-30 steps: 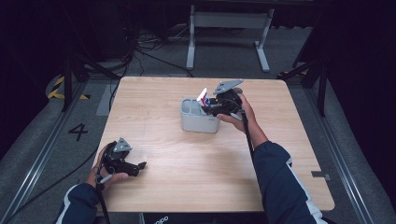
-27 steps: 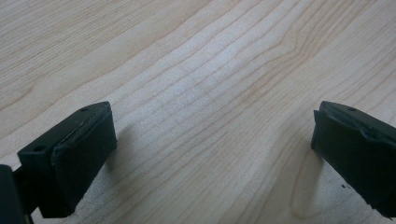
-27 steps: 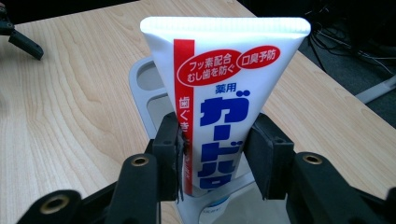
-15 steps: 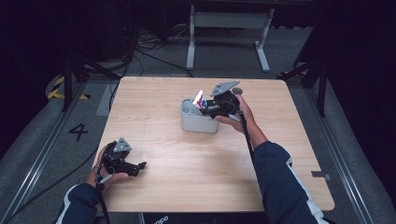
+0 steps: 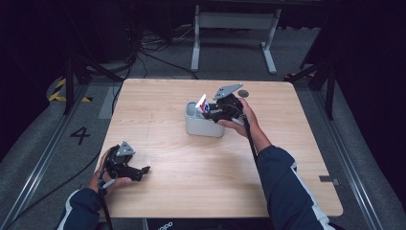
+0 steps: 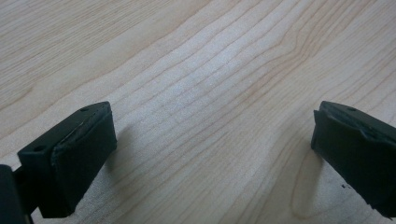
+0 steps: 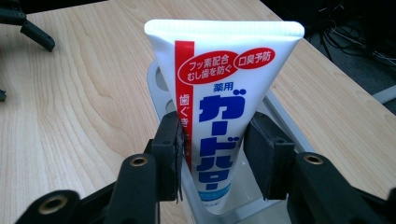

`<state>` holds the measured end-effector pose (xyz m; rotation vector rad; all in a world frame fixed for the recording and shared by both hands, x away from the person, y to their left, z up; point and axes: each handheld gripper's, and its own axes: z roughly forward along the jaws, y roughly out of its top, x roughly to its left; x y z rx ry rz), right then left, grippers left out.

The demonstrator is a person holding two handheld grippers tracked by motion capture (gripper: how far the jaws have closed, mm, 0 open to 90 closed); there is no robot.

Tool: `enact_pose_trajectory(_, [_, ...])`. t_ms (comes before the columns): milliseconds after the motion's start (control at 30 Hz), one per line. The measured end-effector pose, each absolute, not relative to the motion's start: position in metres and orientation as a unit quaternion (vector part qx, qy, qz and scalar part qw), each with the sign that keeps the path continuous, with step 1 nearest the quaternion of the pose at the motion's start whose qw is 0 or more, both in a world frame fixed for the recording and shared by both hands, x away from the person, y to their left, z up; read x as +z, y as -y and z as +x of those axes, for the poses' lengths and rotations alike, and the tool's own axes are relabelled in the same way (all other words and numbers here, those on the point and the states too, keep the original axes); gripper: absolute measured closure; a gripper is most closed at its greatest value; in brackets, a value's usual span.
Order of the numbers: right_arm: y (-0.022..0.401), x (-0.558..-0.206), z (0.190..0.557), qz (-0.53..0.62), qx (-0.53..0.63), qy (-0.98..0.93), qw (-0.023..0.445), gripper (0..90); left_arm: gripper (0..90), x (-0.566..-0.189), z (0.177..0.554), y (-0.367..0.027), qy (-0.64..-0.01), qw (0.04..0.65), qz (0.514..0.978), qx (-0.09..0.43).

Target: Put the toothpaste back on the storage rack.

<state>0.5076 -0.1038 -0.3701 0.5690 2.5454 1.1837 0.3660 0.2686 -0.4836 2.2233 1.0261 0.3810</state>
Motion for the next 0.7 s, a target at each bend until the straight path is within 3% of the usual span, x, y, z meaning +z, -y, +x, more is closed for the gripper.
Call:
enact_pose_trajectory(133, [0.106,-0.371,0.509,0.21,0.407,-0.878,0.142,54.7,0.5,-0.484,0.366,-0.269,-0.392,0.326,0.848,0.145])
enact_pose_trajectory(167, [0.107,-0.371,0.509,0.21,0.411,-0.876,0.141,60.5,0.5,-0.484,0.366,-0.269,-0.391,0.325,0.849,0.145])
enact_pose_trajectory(700, [0.117,-0.366,0.503,0.215,0.414,-0.871,0.152,54.9,0.5,-0.484,0.366,-0.269,-0.391,0.326,0.848,0.145])
